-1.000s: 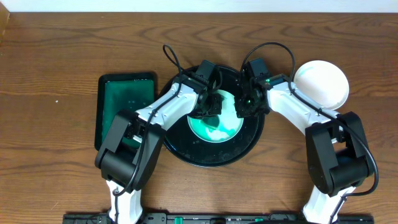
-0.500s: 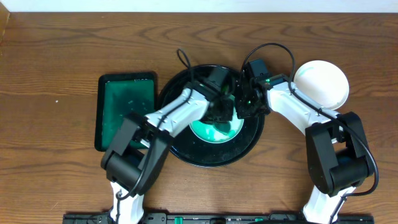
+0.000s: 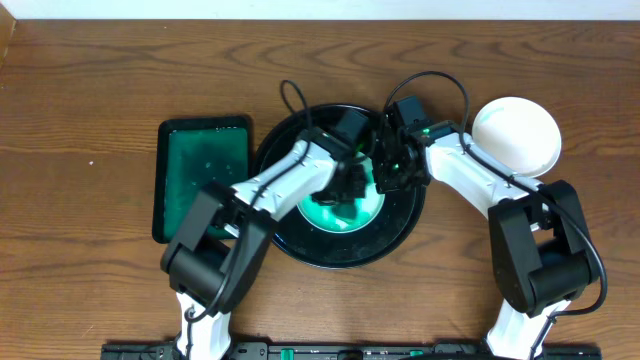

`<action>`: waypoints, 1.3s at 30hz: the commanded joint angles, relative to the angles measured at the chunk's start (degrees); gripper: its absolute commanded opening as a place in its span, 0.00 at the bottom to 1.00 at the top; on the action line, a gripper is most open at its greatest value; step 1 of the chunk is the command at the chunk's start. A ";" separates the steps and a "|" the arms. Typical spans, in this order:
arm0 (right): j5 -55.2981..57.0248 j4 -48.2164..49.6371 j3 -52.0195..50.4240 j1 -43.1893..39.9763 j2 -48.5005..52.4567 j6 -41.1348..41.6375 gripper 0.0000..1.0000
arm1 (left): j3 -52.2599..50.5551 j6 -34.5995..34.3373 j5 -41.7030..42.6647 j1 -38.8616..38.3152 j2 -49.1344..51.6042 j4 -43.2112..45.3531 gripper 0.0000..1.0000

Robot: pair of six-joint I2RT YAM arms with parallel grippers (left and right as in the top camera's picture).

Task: Clean dirty plates on tray and stack at the side
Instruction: 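Scrub the green plate with the sponge while right gripper holds it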

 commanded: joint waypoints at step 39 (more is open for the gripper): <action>1.66 -1.60 -0.07 -0.57 0.26 0.22 0.01 | -0.79 2.45 16.96 0.76 6.56 3.72 0.07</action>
